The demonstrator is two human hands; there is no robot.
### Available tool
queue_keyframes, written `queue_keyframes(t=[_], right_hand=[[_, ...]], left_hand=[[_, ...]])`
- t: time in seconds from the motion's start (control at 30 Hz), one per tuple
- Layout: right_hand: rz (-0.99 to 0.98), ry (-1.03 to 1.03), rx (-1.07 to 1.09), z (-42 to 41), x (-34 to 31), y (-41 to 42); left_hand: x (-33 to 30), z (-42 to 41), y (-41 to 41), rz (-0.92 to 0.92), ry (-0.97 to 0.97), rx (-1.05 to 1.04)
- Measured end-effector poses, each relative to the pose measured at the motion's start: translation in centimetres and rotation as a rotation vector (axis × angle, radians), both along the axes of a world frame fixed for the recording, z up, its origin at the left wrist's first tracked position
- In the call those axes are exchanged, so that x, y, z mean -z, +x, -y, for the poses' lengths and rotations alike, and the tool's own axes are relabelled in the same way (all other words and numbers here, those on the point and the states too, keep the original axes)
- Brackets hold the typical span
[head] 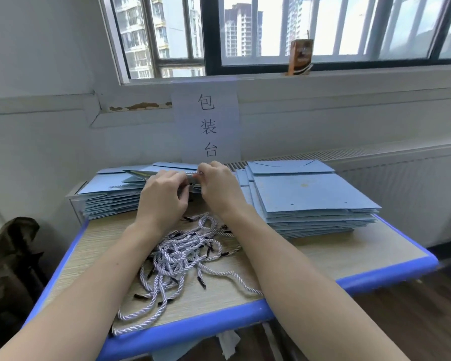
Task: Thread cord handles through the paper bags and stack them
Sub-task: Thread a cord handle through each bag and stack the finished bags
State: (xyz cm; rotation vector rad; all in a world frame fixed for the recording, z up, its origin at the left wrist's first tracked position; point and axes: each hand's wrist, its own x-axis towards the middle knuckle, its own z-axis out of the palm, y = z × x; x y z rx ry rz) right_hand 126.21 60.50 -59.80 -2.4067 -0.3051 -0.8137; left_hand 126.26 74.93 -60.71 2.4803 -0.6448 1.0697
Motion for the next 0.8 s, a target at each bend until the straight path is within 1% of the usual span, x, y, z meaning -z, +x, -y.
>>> queue_keyframes(t=[0.2,0.37,0.47,0.6,0.8], right_hand=[[-0.006,0.021,0.002,0.1,0.2,0.4],[-0.060,0.124,-0.050,0.6,0.1,0.5],[-0.134,0.189,-0.074,1.1,0.2,0.6],[-0.205,0.177,-0.068,1.1,0.2,0.4],[-0.204,0.142,-0.013,1.1,0.5,0.1]], left_hand=[[0.2,-0.5,0.3,-0.029,-0.053,0.016],[-0.1,-0.9,0.3,-0.088,-0.089,0.023],[-0.4,-1.5,-0.3,-0.169,-0.067,0.059],[-0.4,-2.7,-1.4,-0.302,-0.031,0.066],[-1.0,-2.7,-2.5,-0.513,-0.036,0.089]])
